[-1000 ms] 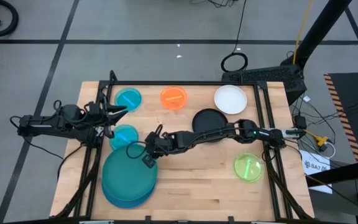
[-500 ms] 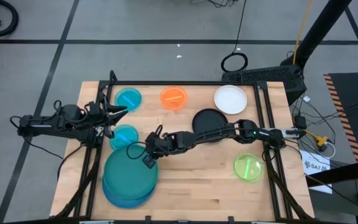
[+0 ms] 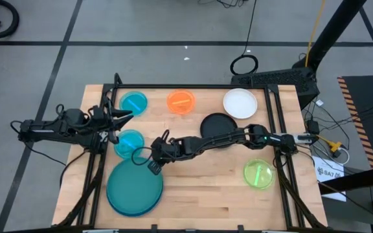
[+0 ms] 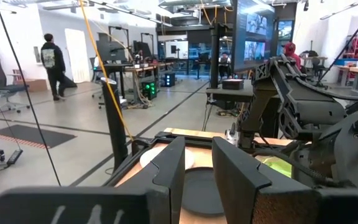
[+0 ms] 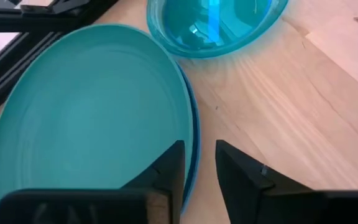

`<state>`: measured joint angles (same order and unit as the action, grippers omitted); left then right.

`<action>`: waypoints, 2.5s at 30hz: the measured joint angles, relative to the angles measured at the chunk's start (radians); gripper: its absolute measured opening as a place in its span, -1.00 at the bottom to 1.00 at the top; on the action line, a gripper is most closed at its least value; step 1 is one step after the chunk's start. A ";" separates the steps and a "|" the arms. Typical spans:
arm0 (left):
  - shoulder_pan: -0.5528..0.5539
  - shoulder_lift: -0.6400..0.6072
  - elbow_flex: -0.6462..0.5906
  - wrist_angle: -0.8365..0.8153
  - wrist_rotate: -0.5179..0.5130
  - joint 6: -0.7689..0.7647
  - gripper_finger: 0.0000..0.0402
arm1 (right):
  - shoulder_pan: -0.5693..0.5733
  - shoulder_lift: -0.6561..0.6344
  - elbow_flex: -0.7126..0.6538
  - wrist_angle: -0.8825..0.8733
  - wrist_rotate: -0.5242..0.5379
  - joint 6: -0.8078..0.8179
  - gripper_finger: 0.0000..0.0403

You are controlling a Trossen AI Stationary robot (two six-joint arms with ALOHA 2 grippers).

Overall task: Stack plastic plates
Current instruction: Stack the green plate on top of the blue plate

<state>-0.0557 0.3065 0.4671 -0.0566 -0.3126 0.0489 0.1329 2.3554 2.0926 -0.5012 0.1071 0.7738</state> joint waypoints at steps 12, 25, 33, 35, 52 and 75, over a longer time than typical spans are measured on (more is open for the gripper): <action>0.000 0.000 0.000 -0.003 0.000 -0.011 -0.56 | 0.004 0.000 0.000 -0.017 0.107 -0.162 -0.57; 0.000 0.000 0.000 -0.023 0.000 -0.026 -0.56 | 0.019 -0.002 -0.150 0.103 0.232 -0.218 -0.98; 0.000 0.000 0.000 -0.022 0.000 -0.028 -0.56 | 0.053 -0.002 -0.213 0.296 0.232 -0.229 -0.99; 0.000 0.000 0.000 -0.022 0.000 -0.028 -0.56 | 0.059 -0.001 -0.239 0.346 0.232 -0.223 -0.99; 0.000 0.000 0.000 -0.022 0.000 -0.028 -0.56 | 0.093 -0.001 -0.272 0.431 0.232 -0.252 -0.99; 0.000 0.000 0.000 -0.021 0.000 -0.027 -0.56 | 0.071 -0.001 -0.272 0.419 0.335 -0.289 -0.99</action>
<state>-0.0558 0.3063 0.4675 -0.0780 -0.3126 0.0216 0.2043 2.3543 1.8202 -0.0819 0.4416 0.4847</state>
